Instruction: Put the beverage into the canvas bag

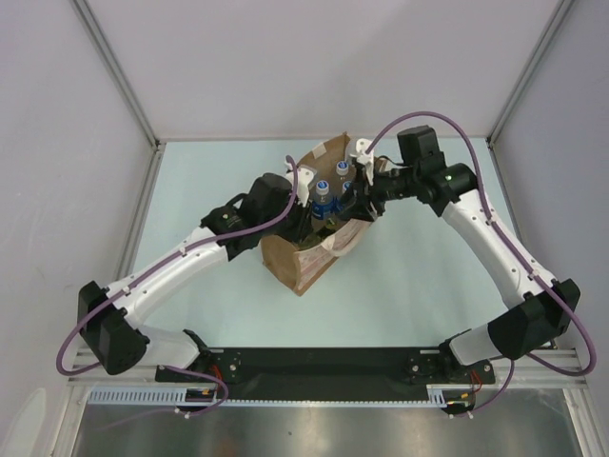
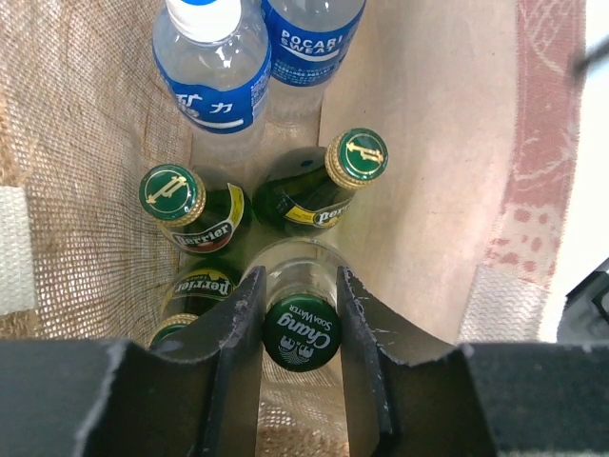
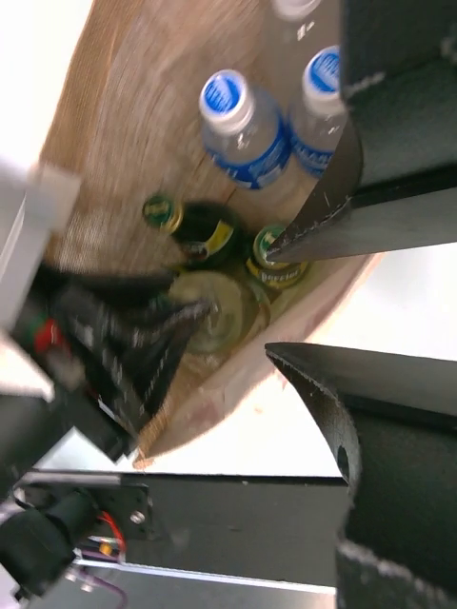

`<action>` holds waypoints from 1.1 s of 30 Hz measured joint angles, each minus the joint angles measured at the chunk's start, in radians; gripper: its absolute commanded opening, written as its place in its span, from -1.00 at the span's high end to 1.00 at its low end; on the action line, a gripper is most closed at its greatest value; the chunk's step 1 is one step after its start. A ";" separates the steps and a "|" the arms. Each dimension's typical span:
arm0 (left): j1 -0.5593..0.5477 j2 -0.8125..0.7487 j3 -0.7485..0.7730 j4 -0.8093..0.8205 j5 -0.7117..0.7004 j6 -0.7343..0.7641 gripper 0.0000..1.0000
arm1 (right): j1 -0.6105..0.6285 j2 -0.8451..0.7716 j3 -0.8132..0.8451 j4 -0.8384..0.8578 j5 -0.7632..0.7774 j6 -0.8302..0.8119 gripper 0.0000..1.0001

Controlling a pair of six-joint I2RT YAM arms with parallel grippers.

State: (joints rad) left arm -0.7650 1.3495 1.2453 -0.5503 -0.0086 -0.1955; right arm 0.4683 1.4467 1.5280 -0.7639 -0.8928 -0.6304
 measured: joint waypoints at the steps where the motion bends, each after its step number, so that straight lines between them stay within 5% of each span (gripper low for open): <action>1: -0.002 -0.005 -0.012 0.014 -0.001 0.005 1.00 | -0.017 -0.002 0.000 0.007 -0.004 0.012 0.01; 11: -0.013 -0.007 -0.068 0.068 -0.007 0.031 0.90 | -0.220 -0.009 0.000 0.106 -0.018 0.145 -0.08; 33: -0.023 0.027 -0.050 0.114 -0.042 0.097 -0.32 | -0.358 -0.026 -0.019 0.182 -0.039 0.283 -0.13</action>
State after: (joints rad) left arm -0.7879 1.3769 1.1954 -0.4366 -0.0509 -0.0982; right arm 0.1104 1.4208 1.5089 -0.5823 -0.9318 -0.3477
